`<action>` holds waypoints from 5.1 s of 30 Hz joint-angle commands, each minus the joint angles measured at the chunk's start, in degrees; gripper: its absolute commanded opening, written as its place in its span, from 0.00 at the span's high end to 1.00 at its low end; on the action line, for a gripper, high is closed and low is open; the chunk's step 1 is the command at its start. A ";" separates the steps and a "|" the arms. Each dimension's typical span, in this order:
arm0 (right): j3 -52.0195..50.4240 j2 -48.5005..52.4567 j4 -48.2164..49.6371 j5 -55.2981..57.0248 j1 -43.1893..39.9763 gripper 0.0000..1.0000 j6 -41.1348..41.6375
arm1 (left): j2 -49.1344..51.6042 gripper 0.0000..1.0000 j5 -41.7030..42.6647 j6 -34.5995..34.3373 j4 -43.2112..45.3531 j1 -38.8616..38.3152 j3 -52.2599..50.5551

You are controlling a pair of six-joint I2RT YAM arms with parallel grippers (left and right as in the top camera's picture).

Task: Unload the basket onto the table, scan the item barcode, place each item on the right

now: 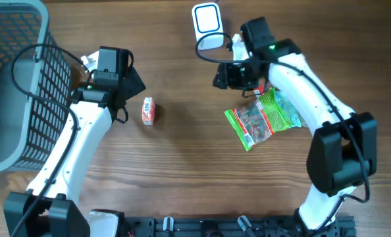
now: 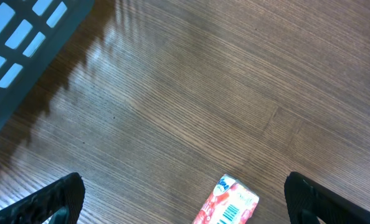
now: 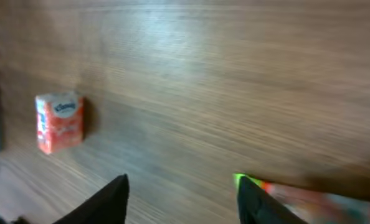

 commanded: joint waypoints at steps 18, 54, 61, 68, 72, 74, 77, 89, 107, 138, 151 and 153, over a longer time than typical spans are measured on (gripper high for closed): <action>-19.93 2.34 51.82 18.91 28.87 0.60 31.23 | 0.07 0.00 0.04 0.09 0.00 0.24 -0.15; -19.93 -6.16 15.32 33.16 18.21 0.96 6.43 | 0.07 0.00 0.07 0.09 0.00 0.24 -0.15; -19.93 -6.16 21.22 16.20 18.18 0.79 6.34 | 0.07 0.00 0.07 0.09 -0.02 0.24 -0.15; -19.93 -6.16 21.75 11.34 18.18 0.60 6.32 | 0.07 0.00 0.07 0.09 0.00 0.24 -0.15; -19.93 -6.16 23.26 8.59 18.14 0.60 6.32 | 0.07 0.00 0.07 0.09 0.00 0.24 -0.15; -19.93 -6.16 23.26 11.04 17.79 0.60 6.32 | 0.07 0.00 0.07 0.09 0.00 0.24 -0.15; -19.93 -6.08 23.52 16.09 17.20 0.59 6.40 | 0.07 0.00 0.07 0.09 -0.02 0.24 -0.15; -19.93 2.99 29.24 6.64 14.91 0.72 11.65 | 0.07 0.00 0.07 0.09 0.00 0.24 -0.15; -19.71 -0.92 30.91 7.30 14.91 0.68 10.38 | 0.07 0.00 0.07 0.09 0.00 0.24 -0.15; -24.83 -12.26 29.86 8.11 11.41 0.96 8.76 | 0.07 0.00 0.04 0.09 0.00 0.24 -0.15; 7.39 -23.58 -15.43 23.56 7.08 0.96 0.50 | 0.07 0.00 0.07 0.09 0.00 0.24 -0.15; 16.50 -21.14 -22.27 25.53 7.04 0.96 -0.22 | 0.07 0.00 0.07 0.09 0.00 0.24 -0.15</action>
